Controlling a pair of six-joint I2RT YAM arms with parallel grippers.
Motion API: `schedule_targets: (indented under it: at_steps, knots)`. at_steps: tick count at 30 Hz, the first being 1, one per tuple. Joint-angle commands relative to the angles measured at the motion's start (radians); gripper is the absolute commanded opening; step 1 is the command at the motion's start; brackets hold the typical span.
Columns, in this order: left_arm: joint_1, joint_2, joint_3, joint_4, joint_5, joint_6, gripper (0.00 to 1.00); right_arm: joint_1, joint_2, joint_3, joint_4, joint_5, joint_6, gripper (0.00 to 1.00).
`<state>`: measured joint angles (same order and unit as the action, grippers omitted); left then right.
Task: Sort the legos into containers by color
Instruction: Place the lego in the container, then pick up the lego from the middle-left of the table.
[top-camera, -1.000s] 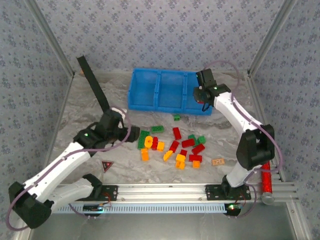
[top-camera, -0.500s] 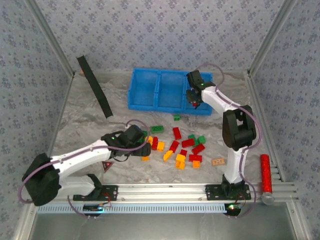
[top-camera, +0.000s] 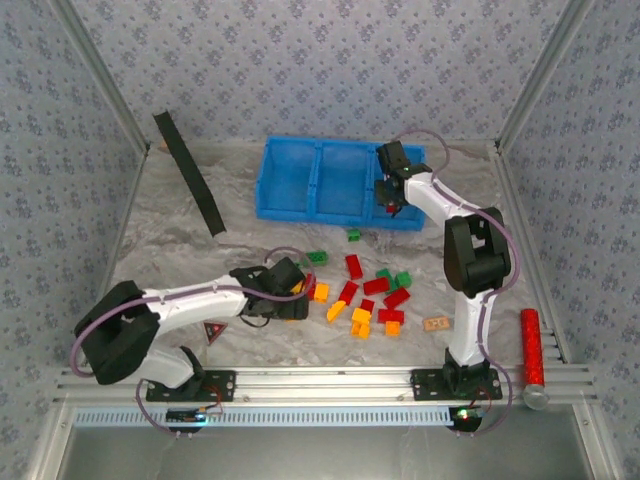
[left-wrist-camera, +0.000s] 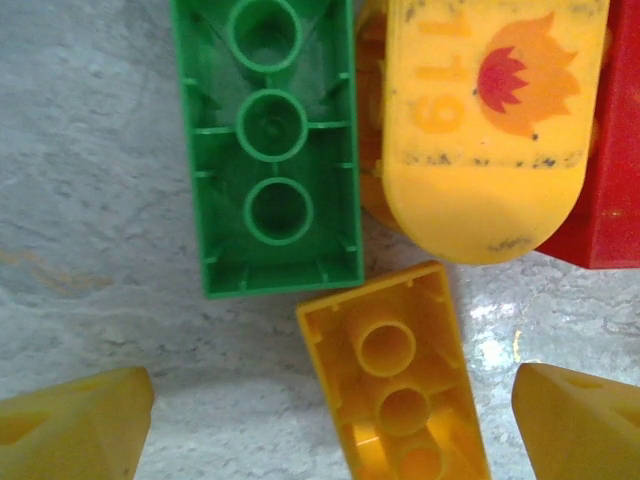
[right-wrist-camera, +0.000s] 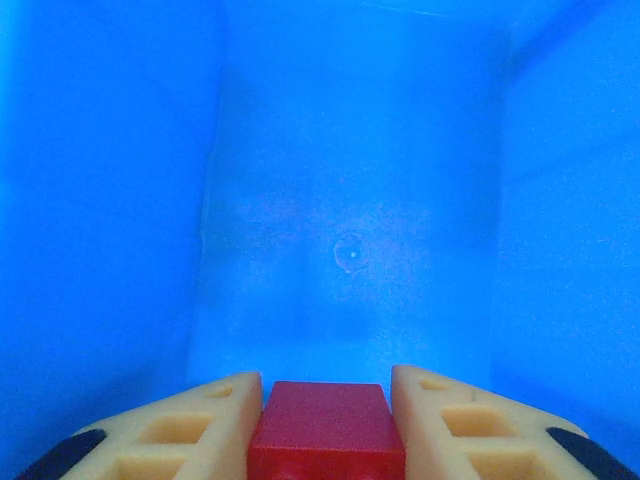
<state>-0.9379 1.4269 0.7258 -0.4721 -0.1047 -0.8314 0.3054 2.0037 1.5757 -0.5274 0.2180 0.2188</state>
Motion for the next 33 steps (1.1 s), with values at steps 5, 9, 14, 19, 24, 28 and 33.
schedule_targets:
  at_steps: [5,9,14,19,24,28,33]
  knots:
    - [-0.021,0.082,0.041,0.028,0.016,-0.046,0.84,-0.009,0.001,0.007,-0.001,-0.021,-0.027,0.47]
    - [-0.025,0.104,0.042,0.033,0.025,-0.057,0.7,-0.012,-0.021,-0.003,-0.002,-0.029,-0.033,0.49]
    - [-0.03,0.11,0.045,0.028,0.029,-0.062,0.5,-0.007,-0.085,-0.044,-0.003,-0.034,-0.036,0.49]
    - [-0.033,0.095,0.047,0.007,0.031,-0.054,0.36,0.004,-0.248,-0.177,-0.016,-0.035,-0.003,0.52]
    - [-0.033,0.041,0.07,-0.063,0.024,-0.023,0.28,0.017,-0.476,-0.373,-0.048,-0.057,0.076,0.54]
    - [-0.032,-0.028,0.147,-0.158,-0.018,0.025,0.27,0.03,-0.669,-0.576,-0.069,-0.095,0.173,0.56]
    - [0.006,-0.042,0.326,-0.201,-0.069,0.144,0.27,0.054,-0.95,-0.782,-0.144,-0.105,0.318,0.62]
